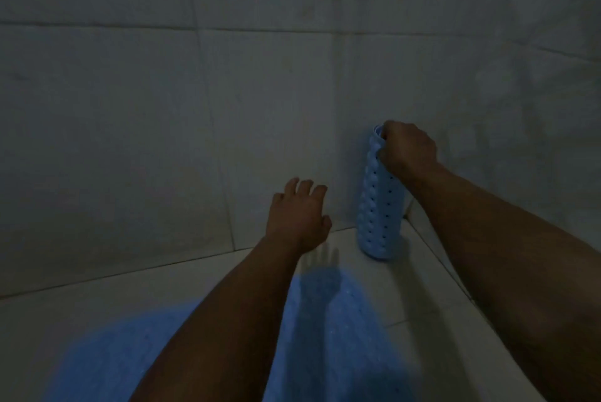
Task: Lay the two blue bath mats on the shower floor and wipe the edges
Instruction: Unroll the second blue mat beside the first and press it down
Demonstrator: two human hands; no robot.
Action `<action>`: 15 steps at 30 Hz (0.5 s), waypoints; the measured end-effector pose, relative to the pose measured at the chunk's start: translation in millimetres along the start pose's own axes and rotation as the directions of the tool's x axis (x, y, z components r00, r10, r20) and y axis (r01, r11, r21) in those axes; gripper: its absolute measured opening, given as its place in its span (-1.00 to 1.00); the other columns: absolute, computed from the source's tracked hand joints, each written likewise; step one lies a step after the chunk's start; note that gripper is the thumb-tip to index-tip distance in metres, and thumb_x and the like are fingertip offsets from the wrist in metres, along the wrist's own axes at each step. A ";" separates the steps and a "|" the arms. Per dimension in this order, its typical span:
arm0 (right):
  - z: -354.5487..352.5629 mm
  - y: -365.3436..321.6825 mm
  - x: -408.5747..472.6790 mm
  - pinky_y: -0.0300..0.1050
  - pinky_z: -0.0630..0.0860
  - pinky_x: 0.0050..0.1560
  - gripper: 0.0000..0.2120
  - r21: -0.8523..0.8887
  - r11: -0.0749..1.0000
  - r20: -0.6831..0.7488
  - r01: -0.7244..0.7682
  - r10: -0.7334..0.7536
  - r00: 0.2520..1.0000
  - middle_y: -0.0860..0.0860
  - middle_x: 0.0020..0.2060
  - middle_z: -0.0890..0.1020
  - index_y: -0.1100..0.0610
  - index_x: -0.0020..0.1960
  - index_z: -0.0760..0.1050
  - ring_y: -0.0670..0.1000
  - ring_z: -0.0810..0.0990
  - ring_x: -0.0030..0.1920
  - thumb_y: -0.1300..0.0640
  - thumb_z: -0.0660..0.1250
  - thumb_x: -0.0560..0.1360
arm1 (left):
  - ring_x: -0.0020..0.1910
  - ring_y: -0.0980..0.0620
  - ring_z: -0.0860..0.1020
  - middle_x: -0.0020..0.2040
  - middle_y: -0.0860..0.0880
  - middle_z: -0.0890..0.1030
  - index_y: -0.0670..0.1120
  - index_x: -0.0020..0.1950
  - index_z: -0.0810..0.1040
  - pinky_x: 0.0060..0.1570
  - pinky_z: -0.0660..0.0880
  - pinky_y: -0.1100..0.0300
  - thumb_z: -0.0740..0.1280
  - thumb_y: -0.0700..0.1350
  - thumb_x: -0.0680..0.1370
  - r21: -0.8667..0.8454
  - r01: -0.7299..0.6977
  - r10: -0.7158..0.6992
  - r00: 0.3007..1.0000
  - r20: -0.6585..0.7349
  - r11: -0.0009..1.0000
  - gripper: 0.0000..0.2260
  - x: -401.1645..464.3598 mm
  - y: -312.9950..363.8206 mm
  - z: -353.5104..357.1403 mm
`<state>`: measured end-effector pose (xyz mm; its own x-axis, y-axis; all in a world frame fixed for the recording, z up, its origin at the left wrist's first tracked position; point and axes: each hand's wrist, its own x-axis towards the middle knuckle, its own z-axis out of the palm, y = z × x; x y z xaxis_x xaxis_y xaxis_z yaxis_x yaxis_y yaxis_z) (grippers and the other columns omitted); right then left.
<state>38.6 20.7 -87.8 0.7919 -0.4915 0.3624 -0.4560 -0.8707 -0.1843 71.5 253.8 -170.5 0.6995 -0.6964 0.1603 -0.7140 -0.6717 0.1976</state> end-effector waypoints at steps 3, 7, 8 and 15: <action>-26.8 -49.2 -0.7 -0.08 0.42 -0.11 -0.69 0.026 0.995 0.028 0.101 -0.101 0.994 0.14 0.07 0.65 0.08 0.20 0.56 0.20 0.61 0.04 0.05 0.42 0.48 | 0.58 -0.17 0.17 0.58 -0.09 0.29 0.00 0.60 0.22 0.40 0.30 -0.14 0.26 0.11 0.61 -0.004 0.057 -0.058 0.994 -0.088 0.998 -0.42 -12.8 -36.8 -39.1; -52.6 -124.9 -16.4 -0.10 0.45 -0.10 -0.59 0.139 0.955 0.056 0.263 -0.273 0.960 0.07 0.00 0.67 0.03 0.19 0.56 0.12 0.61 -0.01 -0.01 0.53 0.39 | 0.55 -0.15 0.23 0.59 -0.08 0.28 0.01 0.63 0.16 0.42 0.31 -0.15 0.32 0.05 0.59 -0.148 0.141 -0.165 0.973 -0.164 0.979 -0.36 -28.0 -89.1 -92.0; -54.8 -144.2 -22.0 -0.13 0.42 -0.11 -0.58 0.179 0.935 0.057 0.307 -0.322 0.945 0.03 -0.04 0.65 0.03 0.19 0.56 0.06 0.59 -0.05 0.01 0.55 0.37 | 0.54 -0.15 0.25 0.59 -0.09 0.27 0.00 0.64 0.15 0.44 0.31 -0.13 0.34 0.02 0.59 -0.242 0.154 -0.198 0.966 -0.168 0.958 -0.34 -33.4 -103.3 -104.7; -68.3 -255.7 -61.1 -0.25 0.44 -0.18 -0.52 0.405 0.794 0.154 0.452 -0.547 0.823 -0.27 -0.22 0.49 -0.02 0.28 0.56 -0.21 0.50 -0.22 0.03 0.57 0.39 | 0.56 -0.09 0.28 0.63 -0.14 0.21 -0.07 0.67 0.02 0.33 0.31 0.18 0.33 -0.18 0.61 -0.800 0.234 -0.323 0.945 0.054 0.552 -0.28 -86.5 -175.4 -169.6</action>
<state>79.0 274.7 -0.4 0.9635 0.0689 0.2586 0.1607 -0.9218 -0.3529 141.3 474.7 -55.0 0.8899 -0.4549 0.0352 -0.2060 -0.3317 0.9206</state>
